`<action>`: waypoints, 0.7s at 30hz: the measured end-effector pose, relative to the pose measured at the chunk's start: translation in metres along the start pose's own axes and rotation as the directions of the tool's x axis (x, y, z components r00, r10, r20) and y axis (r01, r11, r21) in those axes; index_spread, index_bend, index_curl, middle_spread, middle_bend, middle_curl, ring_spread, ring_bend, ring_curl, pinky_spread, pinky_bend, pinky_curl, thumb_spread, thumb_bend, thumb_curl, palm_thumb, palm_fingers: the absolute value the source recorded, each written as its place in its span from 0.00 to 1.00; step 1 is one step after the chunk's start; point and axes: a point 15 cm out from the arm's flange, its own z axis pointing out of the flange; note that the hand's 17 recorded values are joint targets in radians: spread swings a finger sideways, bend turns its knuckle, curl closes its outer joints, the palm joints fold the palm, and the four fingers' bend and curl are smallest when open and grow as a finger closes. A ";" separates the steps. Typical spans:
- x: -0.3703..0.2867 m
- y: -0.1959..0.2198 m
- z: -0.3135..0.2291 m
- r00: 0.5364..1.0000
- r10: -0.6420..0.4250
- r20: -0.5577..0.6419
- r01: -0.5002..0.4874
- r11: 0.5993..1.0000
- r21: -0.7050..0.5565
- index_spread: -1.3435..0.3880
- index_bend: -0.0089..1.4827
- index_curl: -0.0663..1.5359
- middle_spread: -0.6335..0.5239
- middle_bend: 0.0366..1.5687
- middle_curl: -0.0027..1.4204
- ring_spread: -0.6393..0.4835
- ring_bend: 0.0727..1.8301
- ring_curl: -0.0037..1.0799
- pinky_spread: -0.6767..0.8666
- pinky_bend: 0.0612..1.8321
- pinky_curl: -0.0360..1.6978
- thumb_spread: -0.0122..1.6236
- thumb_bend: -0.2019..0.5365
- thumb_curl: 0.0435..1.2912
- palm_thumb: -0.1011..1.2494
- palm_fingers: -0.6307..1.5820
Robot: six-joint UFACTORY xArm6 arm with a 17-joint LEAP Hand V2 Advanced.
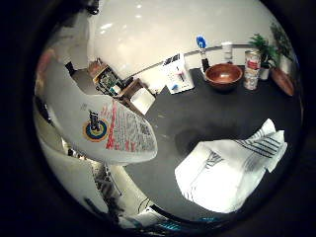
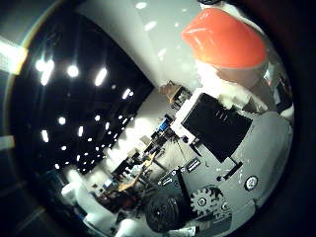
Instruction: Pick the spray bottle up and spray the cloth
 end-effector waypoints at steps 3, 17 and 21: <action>0.015 0.004 0.016 1.000 0.011 0.000 -0.011 1.000 -0.015 0.63 0.78 0.43 0.39 0.83 0.49 0.39 0.77 0.51 0.24 0.69 0.40 0.58 0.26 0.82 0.80 0.84; 0.067 0.052 0.100 0.999 0.035 0.004 -0.035 0.993 -0.116 0.63 0.78 0.43 0.39 0.83 0.49 0.39 0.77 0.51 0.24 0.69 0.40 0.59 0.26 0.83 0.81 0.84; 0.062 0.071 0.114 1.000 0.019 0.008 -0.017 0.989 -0.144 0.63 0.78 0.43 0.39 0.83 0.49 0.39 0.77 0.51 0.24 0.69 0.40 0.59 0.26 0.83 0.81 0.84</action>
